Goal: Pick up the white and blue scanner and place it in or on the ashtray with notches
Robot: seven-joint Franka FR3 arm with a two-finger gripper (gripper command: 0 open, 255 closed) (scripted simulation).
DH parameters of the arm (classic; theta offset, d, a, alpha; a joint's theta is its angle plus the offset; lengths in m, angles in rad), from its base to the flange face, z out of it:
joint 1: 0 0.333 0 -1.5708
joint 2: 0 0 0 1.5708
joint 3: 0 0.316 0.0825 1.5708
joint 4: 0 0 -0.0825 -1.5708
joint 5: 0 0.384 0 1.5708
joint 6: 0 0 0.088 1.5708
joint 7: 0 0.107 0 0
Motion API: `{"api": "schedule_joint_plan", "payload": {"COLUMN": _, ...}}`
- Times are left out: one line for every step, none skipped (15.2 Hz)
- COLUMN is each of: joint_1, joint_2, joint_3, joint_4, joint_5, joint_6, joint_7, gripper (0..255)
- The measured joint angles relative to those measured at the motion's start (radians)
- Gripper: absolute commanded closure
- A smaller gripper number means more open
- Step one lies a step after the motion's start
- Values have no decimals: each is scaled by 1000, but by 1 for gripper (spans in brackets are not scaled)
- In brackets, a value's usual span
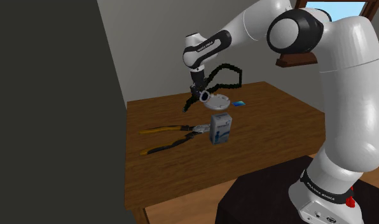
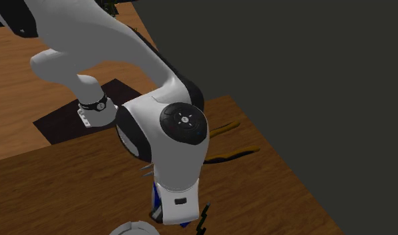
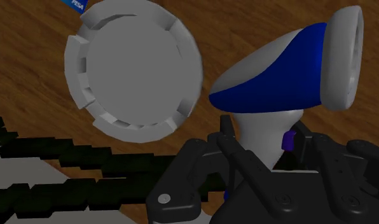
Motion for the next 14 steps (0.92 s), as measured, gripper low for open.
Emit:
{"api": "schedule_joint_plan", "payload": {"joint_1": -13, "joint_2": 8, "joint_3": -4, "joint_4": 15, "joint_5": 1, "joint_6": -5, "joint_7": -18, "gripper": 255}}
{"api": "schedule_joint_plan", "payload": {"joint_1": -27, "joint_2": 8, "joint_3": -10, "joint_4": 18, "joint_5": 2, "joint_6": -5, "joint_7": -38, "gripper": 255}}
{"api": "schedule_joint_plan", "payload": {"joint_1": -46, "joint_2": 11, "joint_3": -16, "joint_4": 18, "joint_5": 3, "joint_6": 2, "joint_7": -62, "gripper": 255}}
{"api": "schedule_joint_plan", "payload": {"joint_1": -60, "joint_2": 11, "joint_3": -21, "joint_4": 18, "joint_5": 4, "joint_6": 4, "joint_7": -81, "gripper": 255}}
{"api": "schedule_joint_plan", "payload": {"joint_1": -73, "joint_2": 21, "joint_3": -25, "joint_4": 33, "joint_5": 5, "joint_6": 2, "joint_7": -99, "gripper": 255}}
{"api": "schedule_joint_plan", "payload": {"joint_1": -88, "joint_2": 32, "joint_3": -30, "joint_4": 47, "joint_5": 7, "joint_6": 1, "joint_7": -119, "gripper": 255}}
{"api": "schedule_joint_plan", "payload": {"joint_1": -104, "joint_2": 47, "joint_3": -35, "joint_4": 66, "joint_5": 9, "joint_6": 0, "joint_7": -139, "gripper": 255}}
{"api": "schedule_joint_plan", "payload": {"joint_1": -118, "joint_2": 50, "joint_3": -39, "joint_4": 72, "joint_5": 10, "joint_6": -1, "joint_7": -158, "gripper": 255}}
{"api": "schedule_joint_plan", "payload": {"joint_1": -135, "joint_2": 63, "joint_3": -44, "joint_4": 91, "joint_5": 13, "joint_6": -2, "joint_7": -180, "gripper": 255}}
{"api": "schedule_joint_plan", "payload": {"joint_1": -155, "joint_2": 71, "joint_3": -50, "joint_4": 101, "joint_5": 15, "joint_6": -1, "joint_7": -205, "gripper": 255}}
{"api": "schedule_joint_plan", "payload": {"joint_1": -165, "joint_2": 80, "joint_3": -53, "joint_4": 109, "joint_5": 16, "joint_6": 2, "joint_7": -217, "gripper": 255}}
{"api": "schedule_joint_plan", "payload": {"joint_1": -170, "joint_2": 89, "joint_3": -54, "joint_4": 111, "joint_5": 16, "joint_6": 10, "joint_7": -223, "gripper": 255}}
{"api": "schedule_joint_plan", "payload": {"joint_1": -173, "joint_2": 95, "joint_3": -54, "joint_4": 110, "joint_5": 16, "joint_6": 16, "joint_7": -225, "gripper": 255}}
{"api": "schedule_joint_plan", "payload": {"joint_1": -174, "joint_2": 98, "joint_3": -55, "joint_4": 103, "joint_5": 16, "joint_6": 25, "joint_7": -226, "gripper": 255}}
